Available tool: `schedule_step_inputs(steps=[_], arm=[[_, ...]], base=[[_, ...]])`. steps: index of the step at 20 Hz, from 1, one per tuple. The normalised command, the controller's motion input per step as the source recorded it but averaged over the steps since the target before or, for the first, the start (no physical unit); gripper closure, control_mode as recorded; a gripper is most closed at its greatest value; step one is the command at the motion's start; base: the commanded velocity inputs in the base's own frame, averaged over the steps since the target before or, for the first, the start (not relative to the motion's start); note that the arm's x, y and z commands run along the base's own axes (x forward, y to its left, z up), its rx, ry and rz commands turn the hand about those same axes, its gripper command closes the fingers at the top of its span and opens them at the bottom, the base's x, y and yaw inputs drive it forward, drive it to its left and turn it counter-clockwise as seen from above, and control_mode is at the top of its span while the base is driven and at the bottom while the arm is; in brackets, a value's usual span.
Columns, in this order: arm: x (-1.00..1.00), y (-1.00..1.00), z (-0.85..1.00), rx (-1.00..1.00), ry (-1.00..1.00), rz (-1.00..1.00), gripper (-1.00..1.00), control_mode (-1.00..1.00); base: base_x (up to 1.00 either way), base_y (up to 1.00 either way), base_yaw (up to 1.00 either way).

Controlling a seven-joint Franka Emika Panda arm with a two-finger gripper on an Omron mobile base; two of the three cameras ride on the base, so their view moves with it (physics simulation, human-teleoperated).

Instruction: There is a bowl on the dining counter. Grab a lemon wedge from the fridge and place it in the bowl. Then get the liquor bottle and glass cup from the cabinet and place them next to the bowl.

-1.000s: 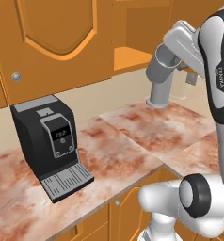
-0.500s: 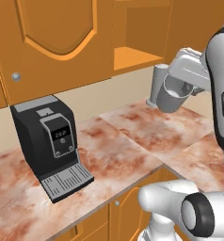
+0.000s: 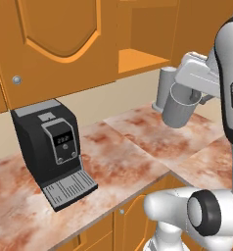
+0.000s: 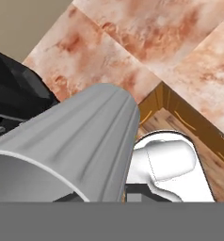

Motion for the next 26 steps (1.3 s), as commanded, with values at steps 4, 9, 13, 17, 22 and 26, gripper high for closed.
schedule_step_inputs(steps=[4, 9, 13, 17, 22, 26], arm=[[0.0, 0.0, -0.05, 0.0, 0.09, 0.01, 1.0, -1.0], [-0.01, 0.0, -0.02, 0.0, 0.01, 0.0, 1.0, 1.0], [0.0, 0.0, 0.0, 0.0, 0.0, 0.0, 1.0, 1.0], [0.0, 0.0, 0.0, 0.0, 0.0, 0.0, 1.0, 1.0], [0.0, 0.0, 0.0, 0.0, 0.0, 0.0, 1.0, 1.0], [0.0, 0.0, 0.0, 0.0, 0.0, 0.0, 1.0, 1.0]], base=[[0.0, 0.0, 0.0], [-0.49, 0.24, 0.03], [-1.0, 0.88, 0.06], [-1.0, 1.0, 0.06], [-1.0, 0.4, -0.05], [-1.0, -0.14, -0.47]])
